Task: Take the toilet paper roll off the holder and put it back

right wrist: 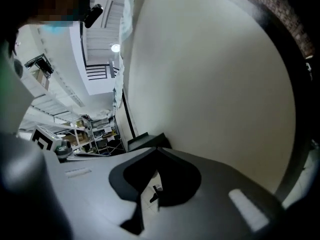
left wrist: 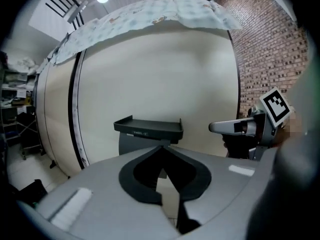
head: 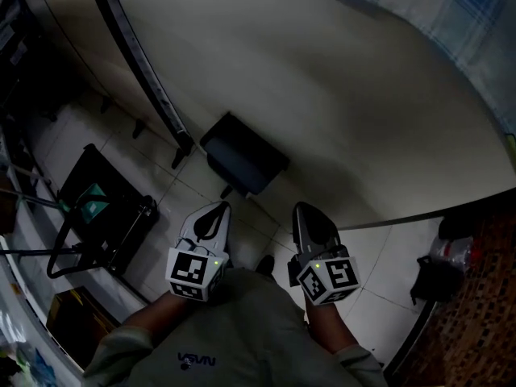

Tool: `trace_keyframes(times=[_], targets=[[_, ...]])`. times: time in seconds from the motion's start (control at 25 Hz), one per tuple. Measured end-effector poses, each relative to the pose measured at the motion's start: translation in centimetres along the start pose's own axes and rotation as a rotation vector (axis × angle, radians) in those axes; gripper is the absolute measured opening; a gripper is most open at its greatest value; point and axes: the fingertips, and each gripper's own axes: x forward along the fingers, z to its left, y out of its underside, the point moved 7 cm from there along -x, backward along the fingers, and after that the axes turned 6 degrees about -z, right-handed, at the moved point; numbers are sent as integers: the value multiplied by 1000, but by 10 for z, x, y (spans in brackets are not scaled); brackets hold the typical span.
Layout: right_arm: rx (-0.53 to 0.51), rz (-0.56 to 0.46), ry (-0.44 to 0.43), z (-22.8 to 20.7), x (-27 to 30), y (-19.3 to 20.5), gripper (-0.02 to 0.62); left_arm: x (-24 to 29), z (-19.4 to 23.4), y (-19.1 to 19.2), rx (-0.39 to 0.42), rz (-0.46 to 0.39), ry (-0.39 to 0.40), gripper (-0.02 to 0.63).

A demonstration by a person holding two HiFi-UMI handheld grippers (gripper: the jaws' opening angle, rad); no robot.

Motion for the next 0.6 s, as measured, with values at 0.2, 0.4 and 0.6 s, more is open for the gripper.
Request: trace_keyframes(times=[0.2,0.4,0.6], targets=[[-75,-48,-34,3,-16,-19,0,-22,-18,-31,19,-70,-74,8],[-157,-63,-49,16,-23,-31,0,-48,-19,-38,11,-122,-128,8],[-198,-102,-36,39,-36,-38,0,-73,-20,-36,5,-150,-133,8]])
